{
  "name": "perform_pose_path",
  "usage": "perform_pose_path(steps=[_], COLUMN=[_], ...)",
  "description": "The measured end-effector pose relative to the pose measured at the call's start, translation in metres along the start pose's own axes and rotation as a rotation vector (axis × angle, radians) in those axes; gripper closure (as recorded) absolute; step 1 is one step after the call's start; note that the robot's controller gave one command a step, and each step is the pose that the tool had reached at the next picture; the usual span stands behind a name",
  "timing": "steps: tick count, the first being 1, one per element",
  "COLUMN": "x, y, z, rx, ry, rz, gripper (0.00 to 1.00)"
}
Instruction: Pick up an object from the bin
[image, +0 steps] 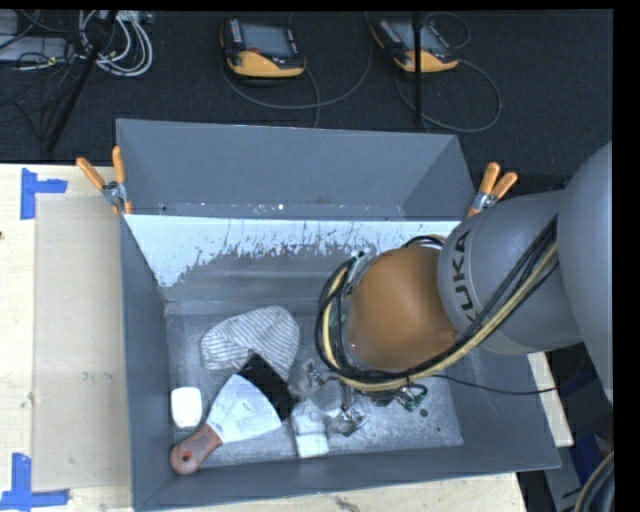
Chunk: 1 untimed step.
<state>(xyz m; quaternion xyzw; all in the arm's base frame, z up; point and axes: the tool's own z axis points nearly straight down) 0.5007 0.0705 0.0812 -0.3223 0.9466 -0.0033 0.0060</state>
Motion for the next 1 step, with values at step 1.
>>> perform_pose_path(steps=[1], x=[-0.0149], y=[-0.0052], z=[-0.1727], rx=[-0.013], ry=[0.012], rz=[0.036], gripper=[1.0])
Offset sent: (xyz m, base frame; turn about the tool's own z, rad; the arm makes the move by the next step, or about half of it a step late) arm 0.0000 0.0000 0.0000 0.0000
